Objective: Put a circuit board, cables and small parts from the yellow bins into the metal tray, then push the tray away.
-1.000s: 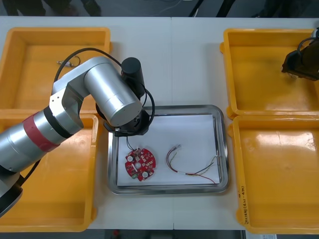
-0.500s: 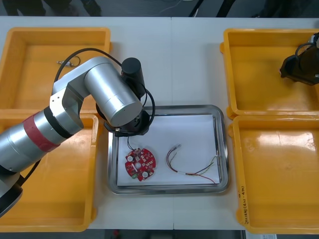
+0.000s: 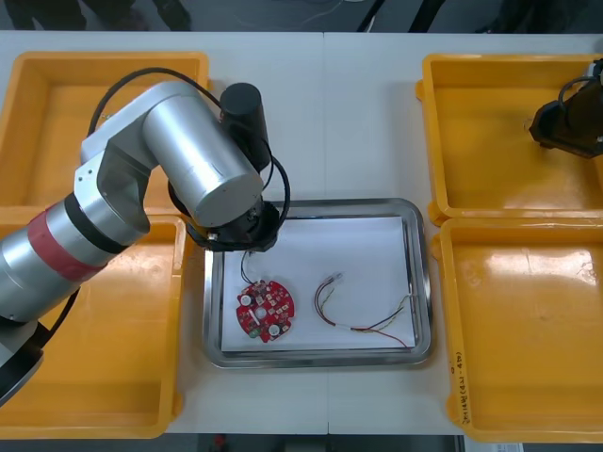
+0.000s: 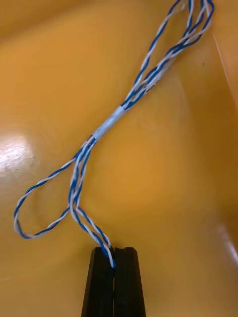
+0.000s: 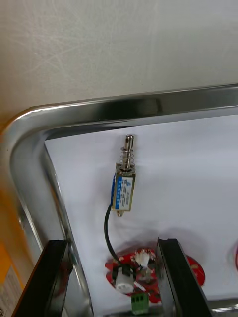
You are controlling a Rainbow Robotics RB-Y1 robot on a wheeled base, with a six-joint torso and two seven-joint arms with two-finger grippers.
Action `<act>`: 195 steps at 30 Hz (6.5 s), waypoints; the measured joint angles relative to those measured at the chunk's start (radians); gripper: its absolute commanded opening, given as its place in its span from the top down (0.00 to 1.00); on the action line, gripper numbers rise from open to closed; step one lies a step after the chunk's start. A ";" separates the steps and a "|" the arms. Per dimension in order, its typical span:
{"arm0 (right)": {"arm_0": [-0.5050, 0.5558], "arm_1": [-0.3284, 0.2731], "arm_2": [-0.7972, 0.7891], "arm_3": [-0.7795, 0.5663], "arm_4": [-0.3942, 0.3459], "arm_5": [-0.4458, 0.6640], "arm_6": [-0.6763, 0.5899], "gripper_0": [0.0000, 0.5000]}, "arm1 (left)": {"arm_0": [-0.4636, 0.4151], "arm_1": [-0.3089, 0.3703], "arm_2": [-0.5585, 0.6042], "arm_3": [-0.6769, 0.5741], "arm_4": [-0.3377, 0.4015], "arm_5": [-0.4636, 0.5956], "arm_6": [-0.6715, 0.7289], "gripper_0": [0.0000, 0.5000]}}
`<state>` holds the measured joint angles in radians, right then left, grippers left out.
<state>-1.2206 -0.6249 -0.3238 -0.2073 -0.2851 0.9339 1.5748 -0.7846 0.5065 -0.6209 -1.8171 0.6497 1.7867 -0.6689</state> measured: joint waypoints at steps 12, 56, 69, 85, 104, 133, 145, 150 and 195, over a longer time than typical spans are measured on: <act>0.002 0.000 0.000 -0.119 0.000 0.164 0.000 1.00 | -0.062 0.000 0.233 -0.031 0.079 0.124 0.000 0.00; 0.241 0.127 0.008 -0.884 0.029 0.791 -0.294 1.00 | -0.136 0.148 0.546 0.602 -0.126 -0.294 -0.470 0.00; 0.332 0.186 0.008 -1.077 0.061 0.868 -0.311 1.00 | -0.258 0.124 0.548 0.965 -0.134 -0.522 -0.509 0.00; 0.349 0.199 0.008 -1.080 0.065 0.866 -0.311 0.00 | -0.312 0.067 0.548 1.111 -0.156 -0.651 -0.566 0.00; 0.277 0.198 0.006 -0.975 0.078 0.826 -0.479 0.00 | -0.312 0.049 0.475 1.185 -0.157 -0.788 -0.566 0.00; 0.071 0.143 0.001 -0.488 0.178 0.476 -0.515 0.00 | -0.310 0.038 0.417 1.192 -0.159 -0.843 -0.566 0.00; 0.023 0.142 -0.007 -0.333 0.197 0.398 -0.689 0.00 | -0.309 0.037 0.416 1.192 -0.164 -0.841 -0.566 1.00; 0.021 0.142 -0.007 -0.287 0.201 0.370 -0.726 0.00 | -0.309 0.037 0.416 1.192 -0.164 -0.841 -0.566 1.00; -0.001 0.133 -0.007 -0.130 0.190 0.228 -0.749 1.00 | -0.201 0.082 0.583 0.523 -0.142 -0.082 -0.566 1.00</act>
<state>-1.2214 -0.4923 -0.3306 -0.3375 -0.0950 1.1618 0.8257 -0.9855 0.5884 -0.0378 -1.2939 0.5074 1.7049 -1.2354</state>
